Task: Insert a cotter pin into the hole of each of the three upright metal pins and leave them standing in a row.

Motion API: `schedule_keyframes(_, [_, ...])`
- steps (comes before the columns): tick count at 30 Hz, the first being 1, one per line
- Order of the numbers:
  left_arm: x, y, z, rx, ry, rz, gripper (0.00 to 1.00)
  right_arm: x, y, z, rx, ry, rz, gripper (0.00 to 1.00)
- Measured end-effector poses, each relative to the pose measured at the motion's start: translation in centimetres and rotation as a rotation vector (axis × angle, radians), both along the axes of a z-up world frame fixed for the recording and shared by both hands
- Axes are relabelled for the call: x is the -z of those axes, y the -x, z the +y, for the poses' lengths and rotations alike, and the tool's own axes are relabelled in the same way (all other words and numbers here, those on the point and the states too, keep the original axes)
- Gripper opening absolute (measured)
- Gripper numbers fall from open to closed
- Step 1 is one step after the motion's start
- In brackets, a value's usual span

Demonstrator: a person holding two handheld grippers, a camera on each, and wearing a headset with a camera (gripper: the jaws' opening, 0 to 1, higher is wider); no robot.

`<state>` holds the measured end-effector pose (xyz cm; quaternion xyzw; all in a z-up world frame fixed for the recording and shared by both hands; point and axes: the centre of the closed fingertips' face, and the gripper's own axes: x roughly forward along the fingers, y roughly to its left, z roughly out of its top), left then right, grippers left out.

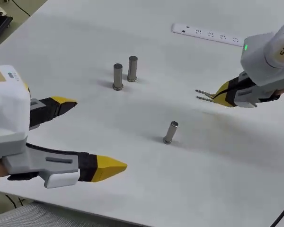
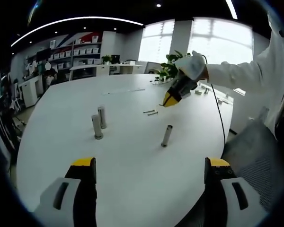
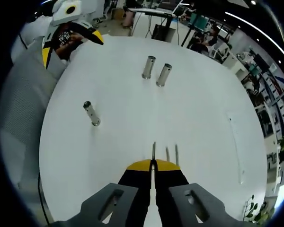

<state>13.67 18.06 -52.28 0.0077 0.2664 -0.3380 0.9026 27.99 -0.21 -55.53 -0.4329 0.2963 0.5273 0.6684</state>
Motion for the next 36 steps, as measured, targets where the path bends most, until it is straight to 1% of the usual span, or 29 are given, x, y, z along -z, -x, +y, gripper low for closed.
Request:
schedule_keyframes(3, [-0.8,-1.1,-0.7,-0.007,0.038,-0.013,0.91,-1.4,0.9,0.1,-0.002,-0.030,-0.050,0.00])
schedule_keyframes(5, [-1.6,-2.0,-1.6,0.001,0.074,-0.038,0.88,-2.3,1.7,0.4,-0.002,-0.051,-0.074,0.00])
schedule_keyframes(7, [-2.4,-2.7,-2.6,0.005,0.125,-0.039,0.84,-2.9,2.4,0.8,-0.005,-0.078,-0.082,0.00])
schedule_keyframes(9, [-2.9,-3.1,-3.6,0.030,0.149,-0.042,0.82,-3.6,3.3,1.0,-0.003,-0.099,-0.095,0.00])
schedule_keyframes(11, [-3.2,-3.6,-4.2,0.043,0.152,-0.047,0.81,-4.3,4.2,1.2,-0.005,-0.117,-0.116,0.00])
schedule_keyframes(13, [-3.3,-4.1,-5.1,0.070,0.150,-0.051,0.80,-4.8,4.5,1.3,0.003,-0.141,-0.130,0.00])
schedule_keyframes(14, [-3.4,-4.3,-5.3,0.077,0.150,-0.051,0.79,-5.0,5.1,1.5,0.007,-0.156,-0.136,0.00])
schedule_keyframes(16, [-3.4,-4.6,-5.9,0.098,0.152,-0.048,0.76,-5.1,5.7,1.5,0.006,-0.161,-0.151,0.00])
schedule_keyframes(17, [-3.5,-4.7,-6.4,0.113,0.161,-0.043,0.74,-5.2,6.0,1.6,0.005,-0.162,-0.171,0.00])
schedule_keyframes(18, [-3.5,-4.7,-6.7,0.126,0.167,-0.038,0.71,-5.2,6.3,1.6,0.005,-0.161,-0.181,0.00])
schedule_keyframes(19, [-3.7,-4.5,-7.6,0.138,0.172,-0.036,0.70,-5.3,6.7,1.7,0.005,-0.166,-0.194,0.00])
schedule_keyframes(20, [-3.7,-4.5,-8.1,0.150,0.174,-0.031,0.69,-5.3,7.0,1.8,0.007,-0.172,-0.194,0.00])
schedule_keyframes(22, [-3.5,-4.8,-8.7,0.171,0.165,-0.022,0.69,-5.3,7.8,2.3,0.001,-0.187,-0.195,0.00])
schedule_keyframes(23, [-3.5,-4.9,-9.0,0.185,0.162,-0.019,0.67,-5.3,8.1,2.5,-0.015,-0.176,-0.217,0.00])
schedule_keyframes(25, [-3.6,-4.9,-9.8,0.216,0.171,-0.010,0.60,-5.2,8.4,2.6,-0.029,-0.162,-0.236,0.00])
schedule_keyframes(26, [-3.7,-5.0,-10.1,0.224,0.177,-0.008,0.58,-5.2,8.8,2.8,-0.026,-0.168,-0.224,0.00])
schedule_keyframes(27, [-3.8,-5.0,-10.6,0.236,0.193,-0.004,0.55,-5.0,9.4,3.2,-0.031,-0.184,-0.192,0.00])
schedule_keyframes(28, [-3.9,-4.9,-11.0,0.247,0.204,0.006,0.52,-5.3,9.6,3.5,-0.031,-0.197,-0.203,0.00])
schedule_keyframes(29, [-3.9,-4.8,-11.5,0.261,0.220,0.023,0.50,-5.3,9.9,3.7,-0.045,-0.188,-0.217,0.00])
schedule_keyframes(31, [-3.8,-4.9,-12.0,0.274,0.222,0.028,0.44,-5.4,10.2,4.1,-0.051,-0.185,-0.234,0.00])
schedule_keyframes(33, [-3.7,-4.8,-12.5,0.287,0.226,0.039,0.38,-5.7,10.7,4.6,-0.049,-0.206,-0.217,0.00])
schedule_keyframes(34, [-3.6,-4.7,-12.7,0.293,0.232,0.049,0.36,-6.0,10.8,4.9,-0.046,-0.226,-0.224,0.00])
schedule_keyframes(35, [-3.6,-4.5,-12.9,0.299,0.241,0.066,0.34,-6.2,11.0,5.1,-0.047,-0.225,-0.228,0.00])
schedule_keyframes(36, [-3.6,-4.5,-12.9,0.300,0.245,0.069,0.32,-6.4,11.1,5.2,-0.048,-0.225,-0.232,0.00])
